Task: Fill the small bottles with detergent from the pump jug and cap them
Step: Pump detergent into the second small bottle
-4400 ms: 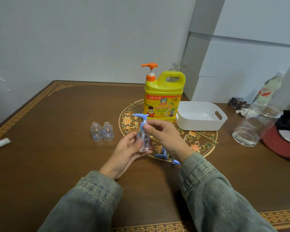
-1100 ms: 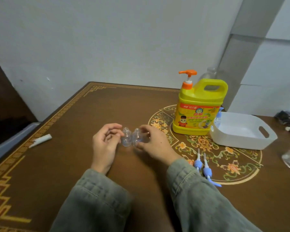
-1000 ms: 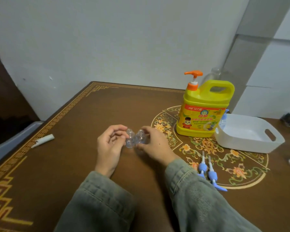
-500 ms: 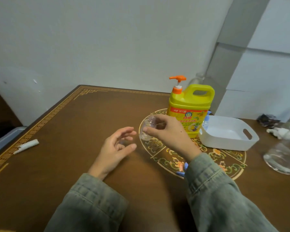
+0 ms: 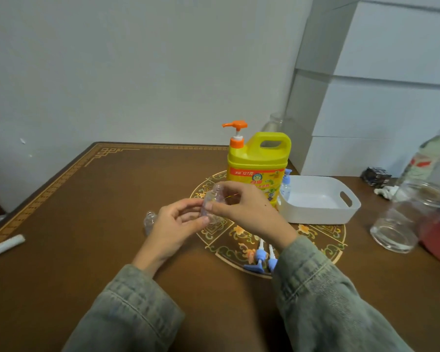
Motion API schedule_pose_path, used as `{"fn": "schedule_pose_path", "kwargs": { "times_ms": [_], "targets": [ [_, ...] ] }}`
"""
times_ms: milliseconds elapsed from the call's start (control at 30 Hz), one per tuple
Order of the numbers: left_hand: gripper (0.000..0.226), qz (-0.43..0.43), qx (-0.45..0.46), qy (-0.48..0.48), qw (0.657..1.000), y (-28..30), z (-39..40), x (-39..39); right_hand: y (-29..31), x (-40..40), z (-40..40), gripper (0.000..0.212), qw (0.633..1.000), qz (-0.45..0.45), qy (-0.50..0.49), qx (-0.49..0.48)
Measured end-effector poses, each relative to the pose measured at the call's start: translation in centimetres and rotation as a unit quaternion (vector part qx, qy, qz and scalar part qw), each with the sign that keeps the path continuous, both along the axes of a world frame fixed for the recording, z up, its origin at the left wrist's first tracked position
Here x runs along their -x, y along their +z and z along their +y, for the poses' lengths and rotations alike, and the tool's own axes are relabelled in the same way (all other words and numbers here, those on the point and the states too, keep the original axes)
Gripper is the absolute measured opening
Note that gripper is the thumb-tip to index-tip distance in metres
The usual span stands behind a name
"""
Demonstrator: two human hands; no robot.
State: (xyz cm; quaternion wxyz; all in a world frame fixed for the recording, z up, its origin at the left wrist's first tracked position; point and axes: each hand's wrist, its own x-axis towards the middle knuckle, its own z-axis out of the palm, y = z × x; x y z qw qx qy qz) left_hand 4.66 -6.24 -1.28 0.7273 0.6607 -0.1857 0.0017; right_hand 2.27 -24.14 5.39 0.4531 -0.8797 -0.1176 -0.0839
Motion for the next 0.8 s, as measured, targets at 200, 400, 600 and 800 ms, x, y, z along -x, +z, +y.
{"fn": "schedule_pose_path", "kwargs": {
  "times_ms": [200, 400, 600, 800],
  "targets": [
    [0.062, 0.028, 0.037, 0.016, 0.999, 2.1, -0.9, -3.5, 3.5, -3.0, -2.9, 0.027, 0.981, -0.12, -0.151, -0.01],
    [0.031, -0.027, -0.075, 0.083, 0.993, 5.4, -3.3, -7.6, 5.7, -7.3, -4.3, 0.047, 0.939, -0.232, -0.179, 0.179],
    [0.035, -0.084, -0.158, 0.139, 0.974, 7.1, -3.9, -10.1, 6.1, -8.5, -3.7, 0.054, 0.919, -0.226, -0.134, 0.294],
    [0.046, -0.126, -0.228, 0.137, 0.956, 8.5, -3.3, -10.8, 6.1, -8.8, -3.8, 0.049, 0.928, -0.232, -0.129, 0.263]
  ]
}}
